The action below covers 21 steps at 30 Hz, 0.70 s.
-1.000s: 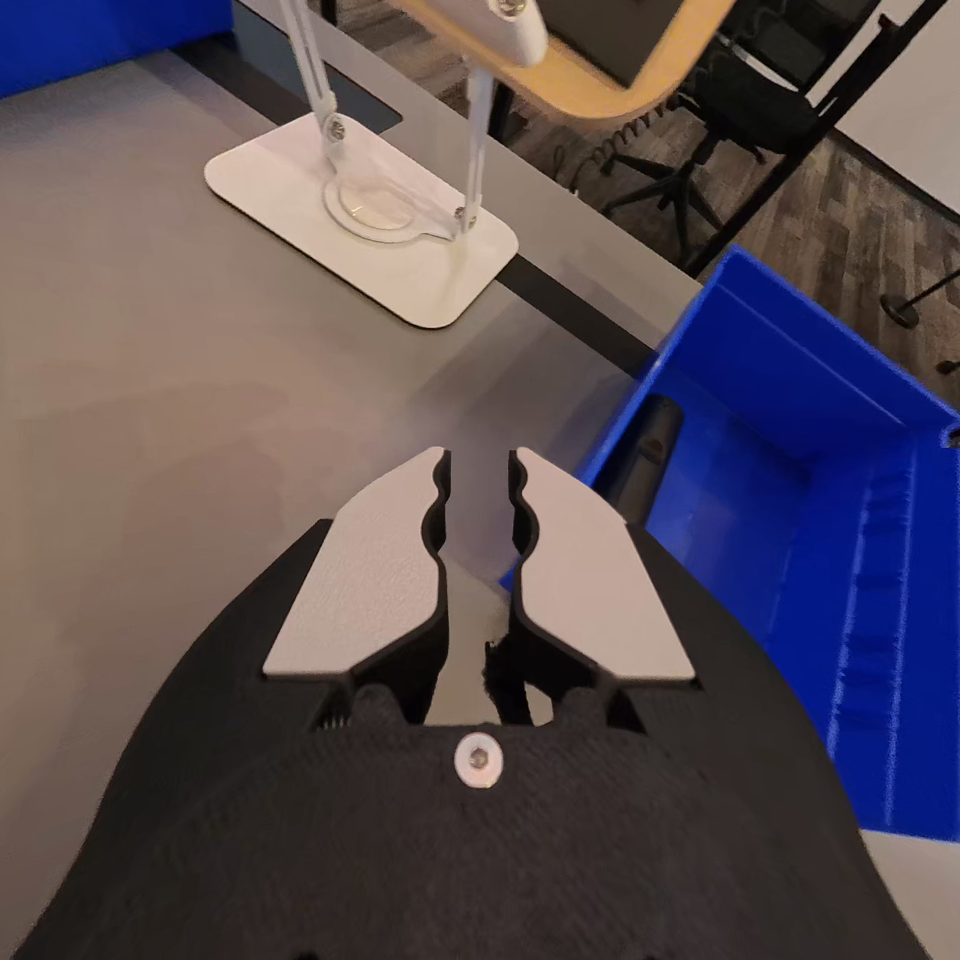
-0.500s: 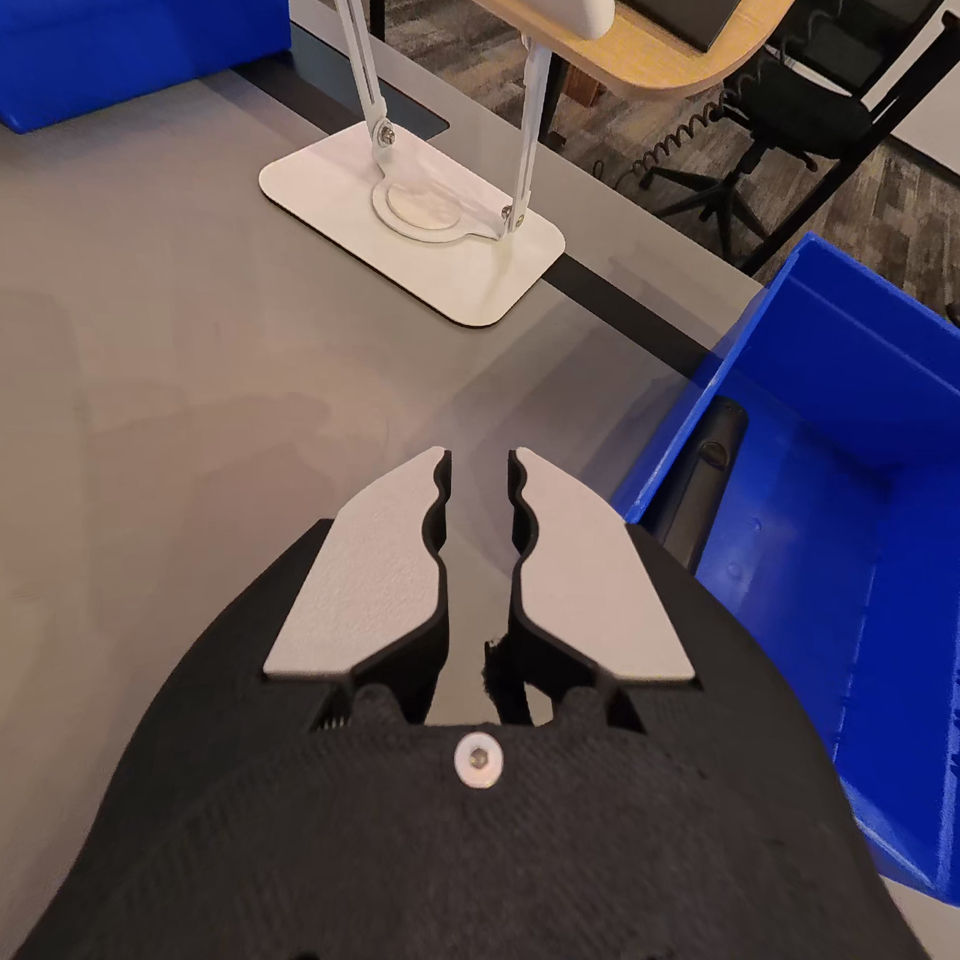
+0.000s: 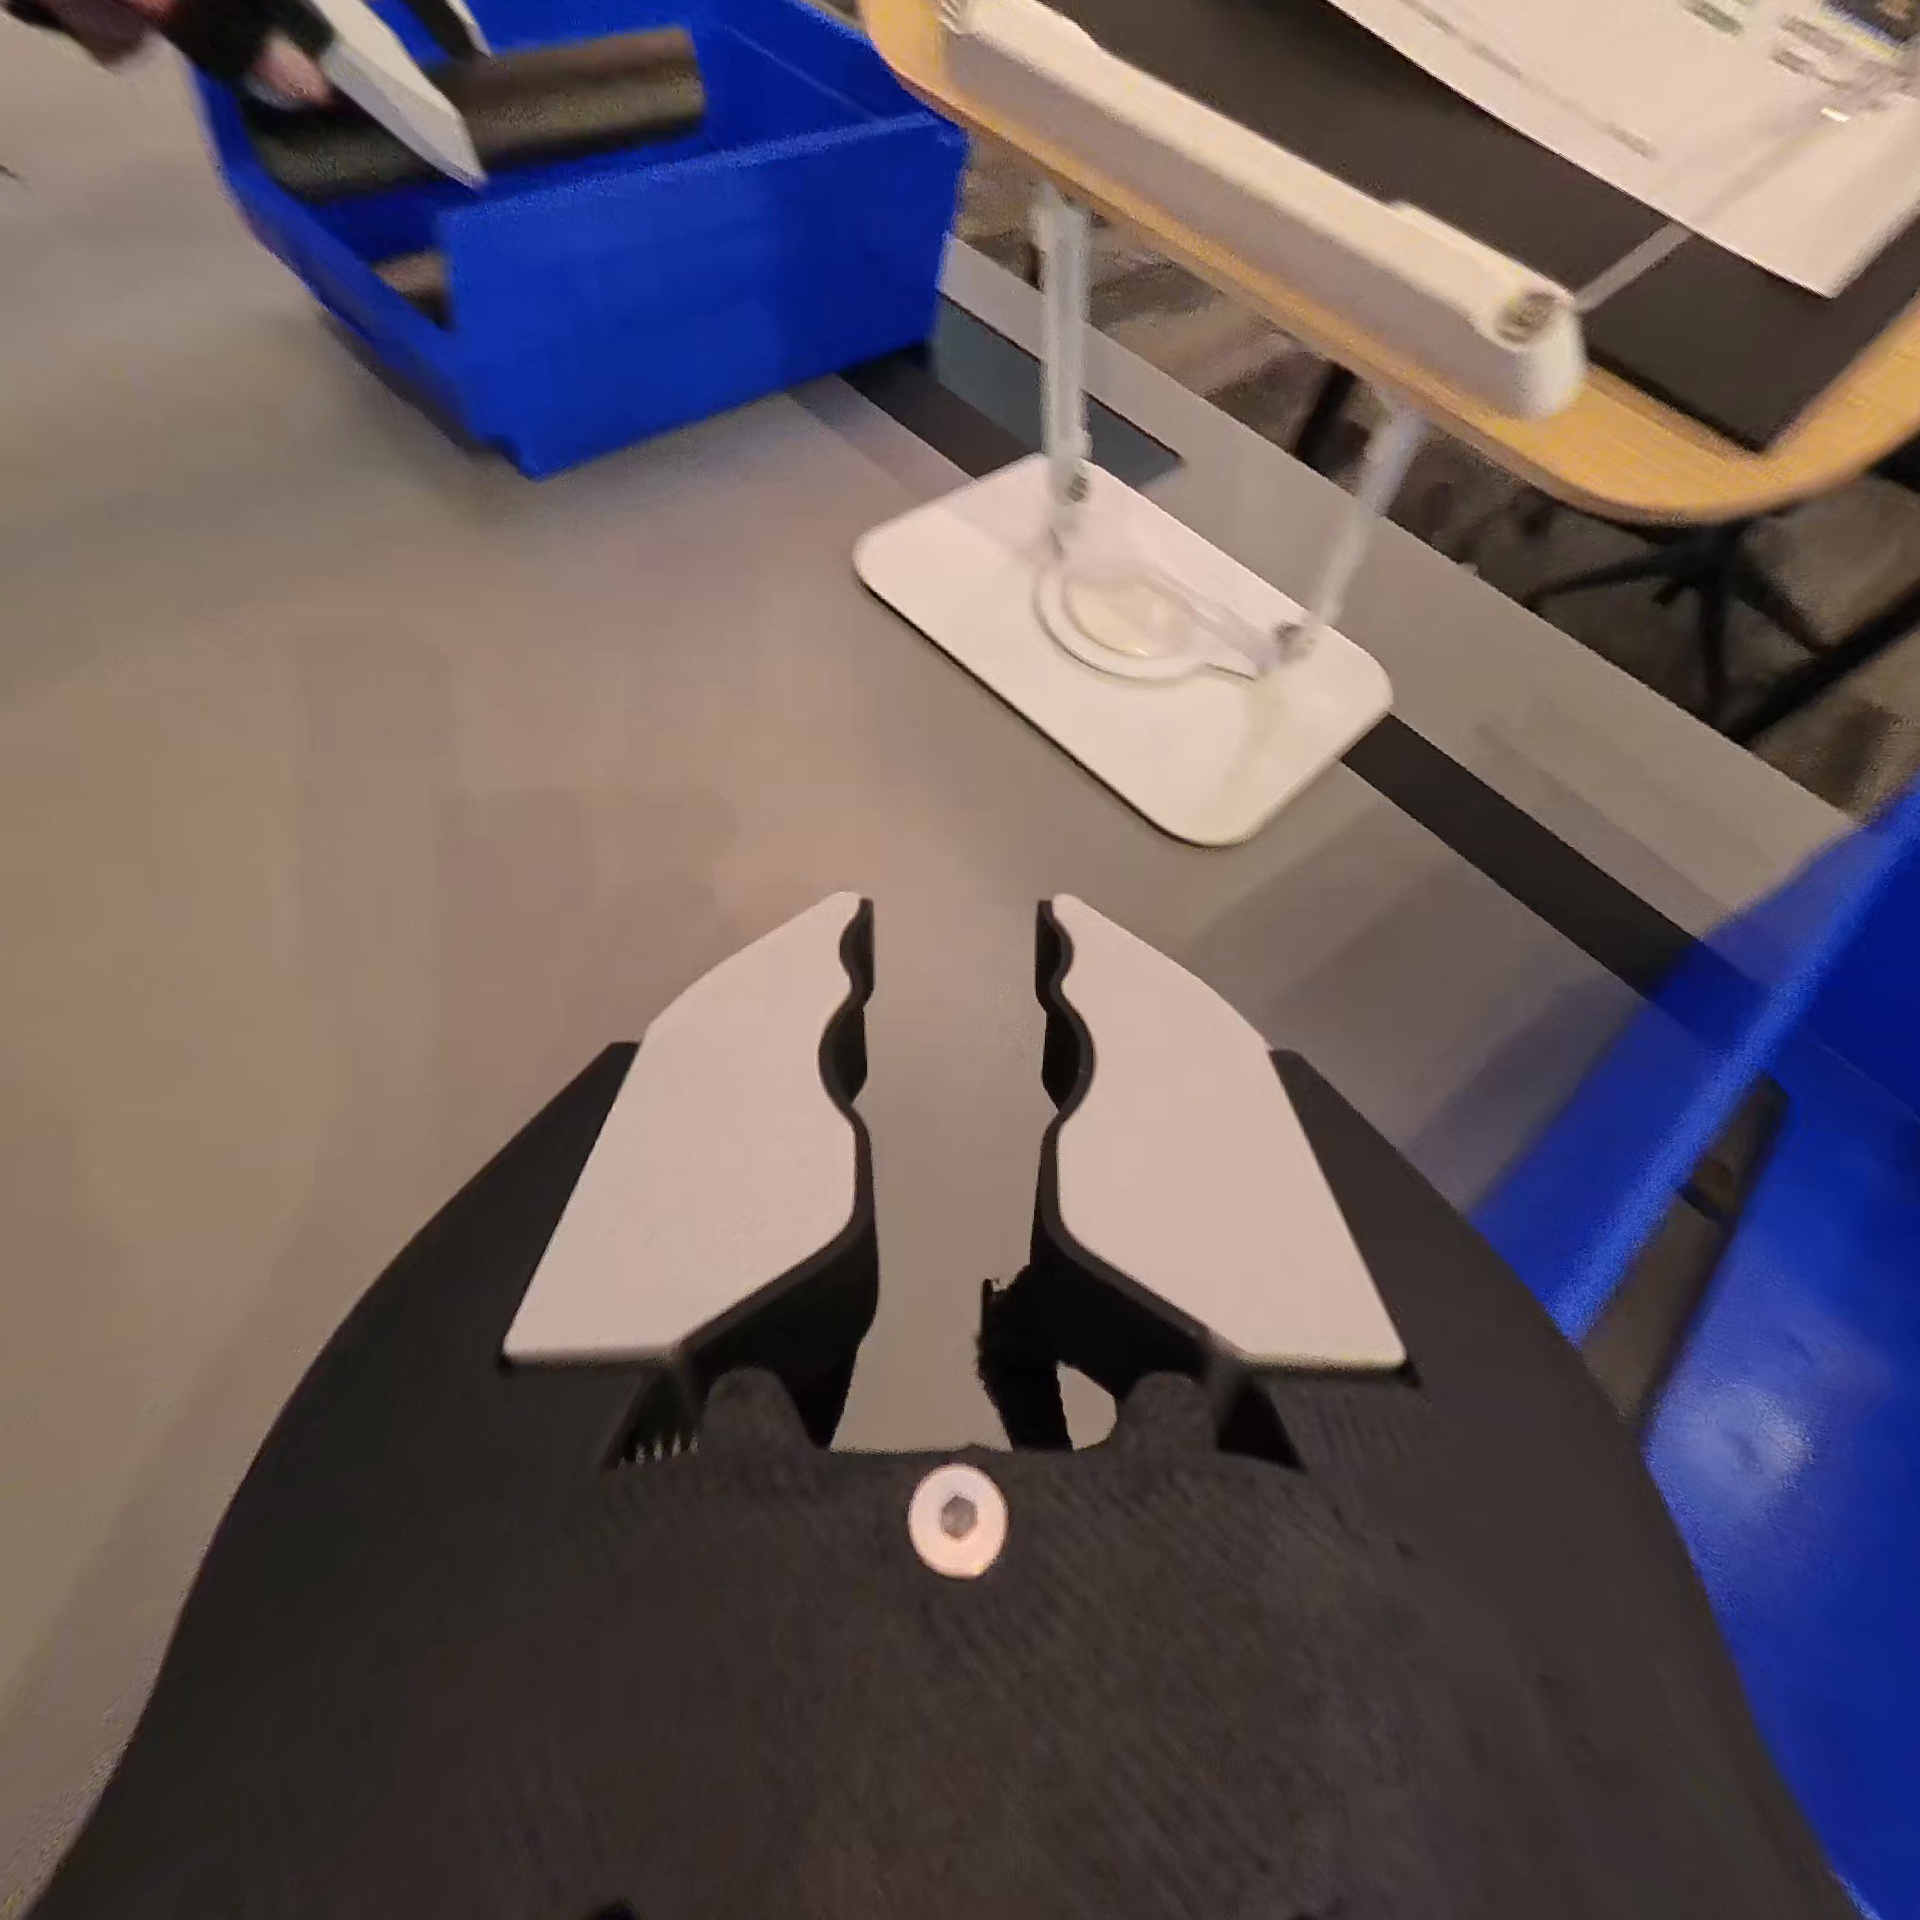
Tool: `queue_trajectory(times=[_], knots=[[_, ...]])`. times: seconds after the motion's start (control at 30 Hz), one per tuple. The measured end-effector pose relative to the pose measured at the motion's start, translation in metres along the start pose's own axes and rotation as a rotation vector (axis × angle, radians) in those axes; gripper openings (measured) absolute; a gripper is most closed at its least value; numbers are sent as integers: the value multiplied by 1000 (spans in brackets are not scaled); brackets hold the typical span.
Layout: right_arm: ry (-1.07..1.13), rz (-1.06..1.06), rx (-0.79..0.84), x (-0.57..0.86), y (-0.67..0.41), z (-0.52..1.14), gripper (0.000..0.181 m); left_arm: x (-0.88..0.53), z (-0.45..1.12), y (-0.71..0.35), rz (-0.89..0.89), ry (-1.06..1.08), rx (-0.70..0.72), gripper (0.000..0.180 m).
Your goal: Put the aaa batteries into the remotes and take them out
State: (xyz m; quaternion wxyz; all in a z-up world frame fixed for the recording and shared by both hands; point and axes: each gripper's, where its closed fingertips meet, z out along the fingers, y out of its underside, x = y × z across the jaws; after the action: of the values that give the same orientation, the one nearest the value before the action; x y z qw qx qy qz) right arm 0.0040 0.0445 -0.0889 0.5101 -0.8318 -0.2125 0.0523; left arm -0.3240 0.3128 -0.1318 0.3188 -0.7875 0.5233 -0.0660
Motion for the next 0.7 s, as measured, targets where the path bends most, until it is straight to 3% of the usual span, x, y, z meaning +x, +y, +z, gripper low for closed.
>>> queue_trajectory(times=[0.23, 0.43, 0.57, 0.63, 0.7], knots=[[-501, 202, 164, -84, -66, 21, 40, 97, -62, -37, 452, 39, 167, 50], [-801, 426, 149, -122, -91, 57, 70, 192, -73, -60, 707, 81, 229, 51], [-907, 519, 150, -123, -91, 67, 54, 231, -75, -72, 801, 107, 292, 51], [-971, 487, 148, -129, -88, 60, 28, 239, -73, -74, 825, 120, 296, 51], [-923, 452, 141, -125, -82, 62, 24, 241, -69, -77, 847, 107, 295, 50]])
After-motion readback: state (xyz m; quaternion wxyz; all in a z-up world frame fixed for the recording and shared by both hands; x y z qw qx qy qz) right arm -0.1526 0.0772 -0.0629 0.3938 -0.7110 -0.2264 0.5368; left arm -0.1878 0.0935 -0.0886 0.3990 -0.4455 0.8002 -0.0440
